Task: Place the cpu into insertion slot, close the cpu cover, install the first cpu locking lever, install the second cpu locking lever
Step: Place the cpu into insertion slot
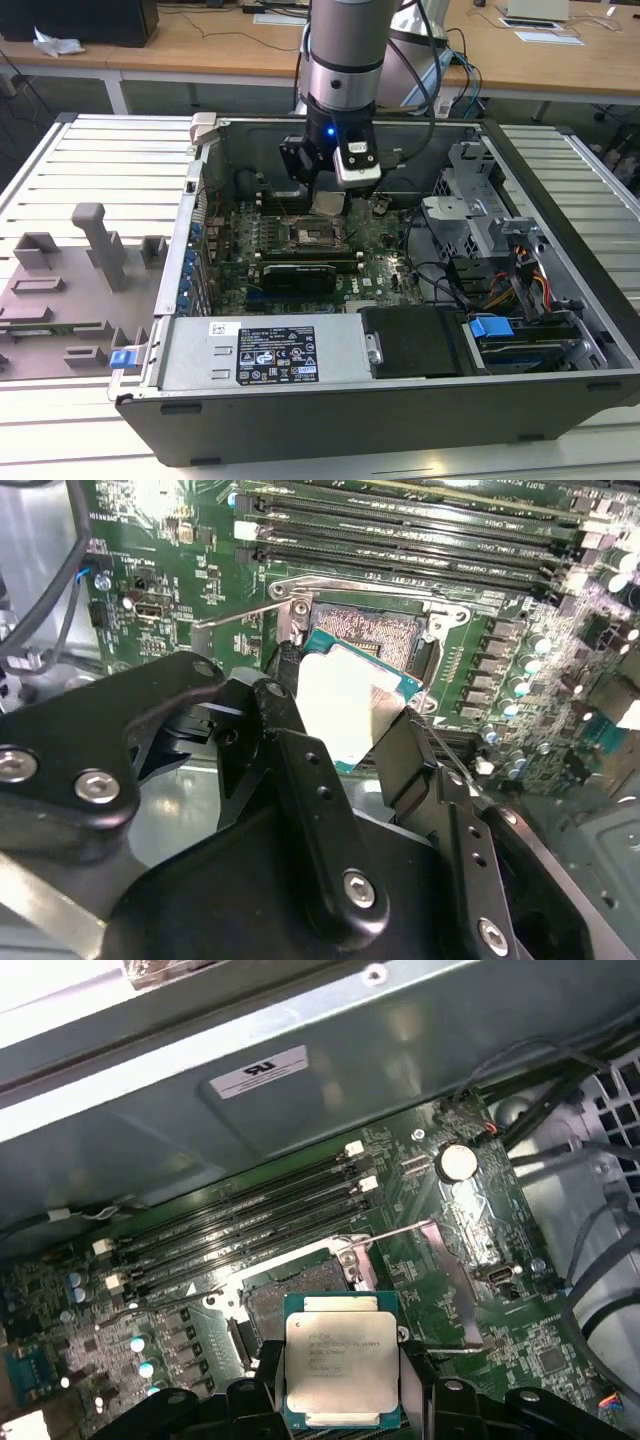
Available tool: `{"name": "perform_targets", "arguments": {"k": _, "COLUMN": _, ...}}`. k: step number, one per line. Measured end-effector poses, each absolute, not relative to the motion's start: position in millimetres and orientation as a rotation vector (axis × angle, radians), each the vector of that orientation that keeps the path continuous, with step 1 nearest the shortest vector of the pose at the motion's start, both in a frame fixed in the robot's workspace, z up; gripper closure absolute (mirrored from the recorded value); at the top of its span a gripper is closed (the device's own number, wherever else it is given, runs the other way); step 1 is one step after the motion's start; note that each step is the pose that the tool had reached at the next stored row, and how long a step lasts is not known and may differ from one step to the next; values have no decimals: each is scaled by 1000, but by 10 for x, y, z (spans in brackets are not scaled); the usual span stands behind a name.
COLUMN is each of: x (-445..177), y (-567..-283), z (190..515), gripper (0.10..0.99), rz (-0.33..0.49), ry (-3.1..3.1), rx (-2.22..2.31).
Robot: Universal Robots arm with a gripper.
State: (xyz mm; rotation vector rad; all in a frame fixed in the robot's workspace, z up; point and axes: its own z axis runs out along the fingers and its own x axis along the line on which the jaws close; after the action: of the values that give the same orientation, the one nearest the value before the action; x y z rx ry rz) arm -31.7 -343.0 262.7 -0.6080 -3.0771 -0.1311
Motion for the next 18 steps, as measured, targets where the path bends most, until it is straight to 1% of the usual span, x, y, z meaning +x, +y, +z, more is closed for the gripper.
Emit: {"name": "perform_targets", "arguments": {"k": 18, "x": -317, "y": -3430, "z": 2612, "gripper": 541, "rz": -120, "ry": -2984, "rx": -1008}}
